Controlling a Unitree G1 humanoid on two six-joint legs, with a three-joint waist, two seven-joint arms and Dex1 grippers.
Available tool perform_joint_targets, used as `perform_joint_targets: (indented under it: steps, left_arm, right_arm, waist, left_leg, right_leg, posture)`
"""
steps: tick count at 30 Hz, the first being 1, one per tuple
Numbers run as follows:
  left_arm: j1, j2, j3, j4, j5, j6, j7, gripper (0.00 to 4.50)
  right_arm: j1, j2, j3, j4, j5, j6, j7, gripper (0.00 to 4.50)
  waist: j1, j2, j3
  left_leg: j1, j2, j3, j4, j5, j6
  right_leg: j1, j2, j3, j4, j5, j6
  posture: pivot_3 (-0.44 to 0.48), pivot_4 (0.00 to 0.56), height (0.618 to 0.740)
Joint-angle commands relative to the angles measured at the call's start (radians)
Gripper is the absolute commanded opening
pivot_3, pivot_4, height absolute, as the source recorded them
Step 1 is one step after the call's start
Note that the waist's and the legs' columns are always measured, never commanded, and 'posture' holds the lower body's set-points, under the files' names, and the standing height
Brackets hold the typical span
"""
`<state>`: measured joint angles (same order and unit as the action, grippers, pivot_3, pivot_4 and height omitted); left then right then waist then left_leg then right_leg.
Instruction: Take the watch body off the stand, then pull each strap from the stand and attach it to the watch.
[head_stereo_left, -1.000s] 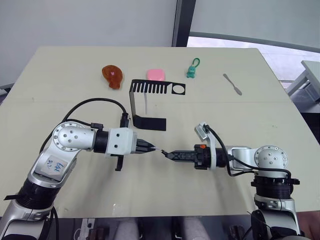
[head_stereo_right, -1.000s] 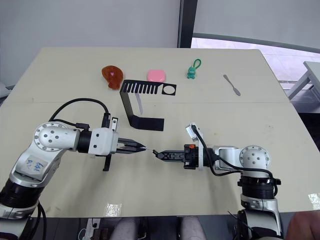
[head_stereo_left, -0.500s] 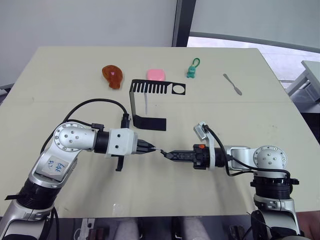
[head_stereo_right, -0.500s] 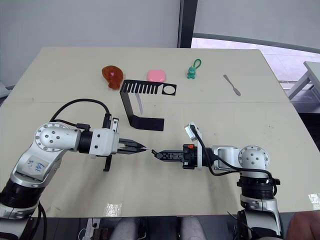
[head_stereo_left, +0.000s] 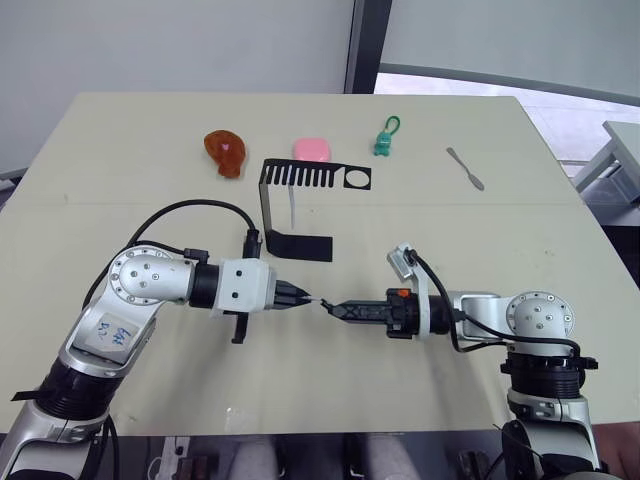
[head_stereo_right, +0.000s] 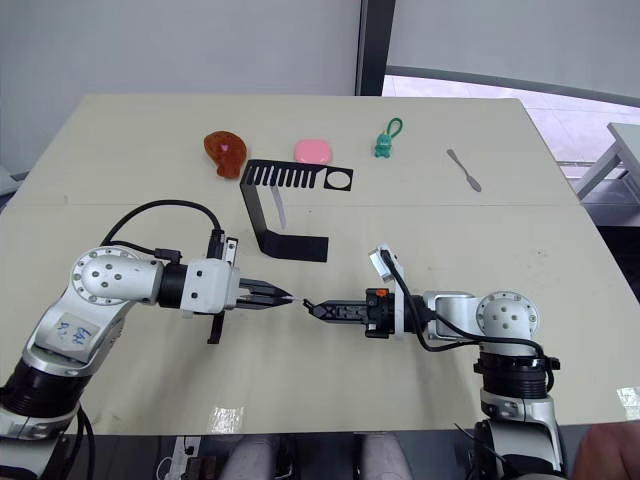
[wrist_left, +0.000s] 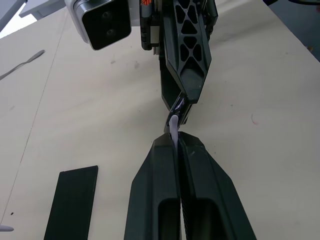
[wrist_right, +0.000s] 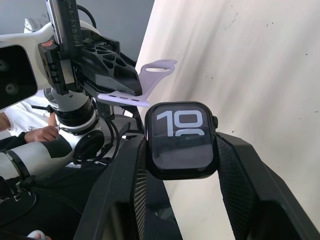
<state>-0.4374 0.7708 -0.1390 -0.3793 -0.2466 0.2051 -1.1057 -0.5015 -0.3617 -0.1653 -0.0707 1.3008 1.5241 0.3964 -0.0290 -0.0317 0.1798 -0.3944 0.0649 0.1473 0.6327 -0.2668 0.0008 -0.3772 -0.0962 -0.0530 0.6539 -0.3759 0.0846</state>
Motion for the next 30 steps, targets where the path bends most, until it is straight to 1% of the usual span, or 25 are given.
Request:
perform_joint_targets:
  steps: [1,30]
  left_arm:
    - [0.003,-0.003,-0.003,-0.013,-0.001,-0.012,0.001,0.00]
    - [-0.022,-0.016,-0.031,-0.003,0.045,0.006,0.023,0.00]
  right_arm:
    - [0.001,-0.002,-0.008,-0.028,0.013,-0.014,0.006,1.51]
    - [0.006,0.003,0.000,-0.037,0.015,-0.021,0.007,1.51]
  waist:
    - [0.000,0.000,0.000]
    - [0.000,0.000,0.000]
  left_leg:
    - [0.000,0.000,0.000,0.000,0.000,0.000]
    - [0.000,0.000,0.000,0.000,0.000,0.000]
  right_leg:
    - [0.000,0.000,0.000,0.000,0.000,0.000]
    - [0.000,0.000,0.000,0.000,0.000,0.000]
  posture:
    - [0.000,0.150,0.740]
    - [0.000,0.150,0.740]
